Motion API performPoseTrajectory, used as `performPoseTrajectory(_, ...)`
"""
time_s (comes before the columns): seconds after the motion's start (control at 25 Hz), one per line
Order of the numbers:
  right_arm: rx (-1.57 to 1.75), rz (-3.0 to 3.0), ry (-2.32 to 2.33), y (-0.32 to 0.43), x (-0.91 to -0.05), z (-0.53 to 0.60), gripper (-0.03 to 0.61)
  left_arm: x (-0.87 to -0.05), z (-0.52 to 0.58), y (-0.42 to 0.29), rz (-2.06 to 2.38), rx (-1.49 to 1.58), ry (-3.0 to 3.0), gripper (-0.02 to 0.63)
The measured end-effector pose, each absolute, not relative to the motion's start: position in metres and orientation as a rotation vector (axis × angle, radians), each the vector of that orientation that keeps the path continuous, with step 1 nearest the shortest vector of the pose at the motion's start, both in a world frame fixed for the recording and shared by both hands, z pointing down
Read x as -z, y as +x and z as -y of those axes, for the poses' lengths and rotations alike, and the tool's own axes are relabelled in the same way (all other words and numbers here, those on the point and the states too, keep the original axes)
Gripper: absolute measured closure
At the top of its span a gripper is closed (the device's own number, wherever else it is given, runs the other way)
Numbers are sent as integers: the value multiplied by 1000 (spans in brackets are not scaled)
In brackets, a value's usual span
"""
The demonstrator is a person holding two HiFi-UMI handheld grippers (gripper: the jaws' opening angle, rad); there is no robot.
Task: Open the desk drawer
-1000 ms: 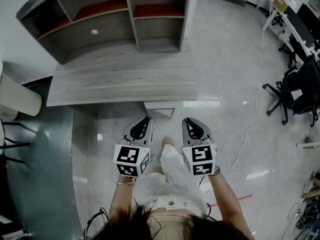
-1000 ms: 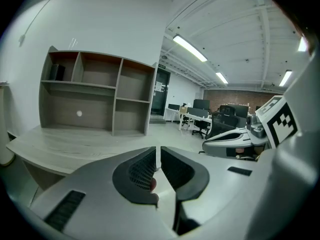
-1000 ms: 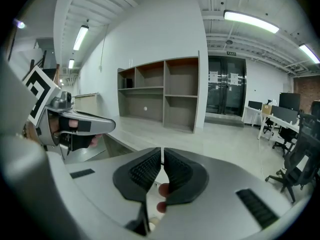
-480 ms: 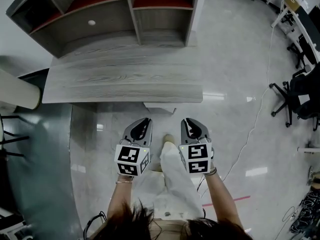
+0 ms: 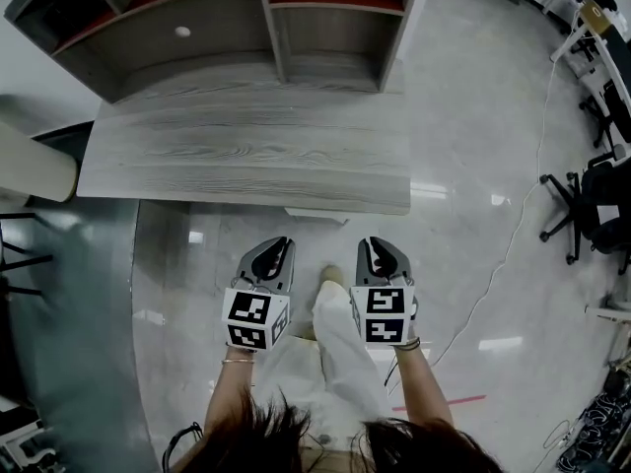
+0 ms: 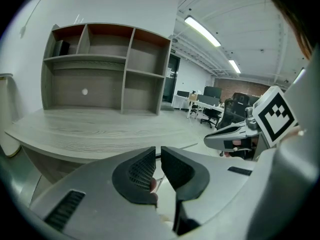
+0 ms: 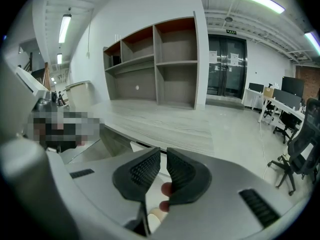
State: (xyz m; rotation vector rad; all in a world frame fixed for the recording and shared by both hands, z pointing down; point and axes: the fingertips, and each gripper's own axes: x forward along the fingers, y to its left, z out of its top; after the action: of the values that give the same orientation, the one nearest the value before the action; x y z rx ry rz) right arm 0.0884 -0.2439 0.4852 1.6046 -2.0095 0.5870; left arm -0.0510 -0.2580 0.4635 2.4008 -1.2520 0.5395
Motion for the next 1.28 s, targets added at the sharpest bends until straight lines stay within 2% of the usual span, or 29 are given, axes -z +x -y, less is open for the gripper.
performPoseTrajectory(0.48,-657,1955,1532,95,-534,256,548,-504,274,-58,1271,-585,2343,588)
performPoseTrajectory(1.28,-722,1906,1478,106,-582,277,499,-559,291,-70,1285,-651,2262,557)
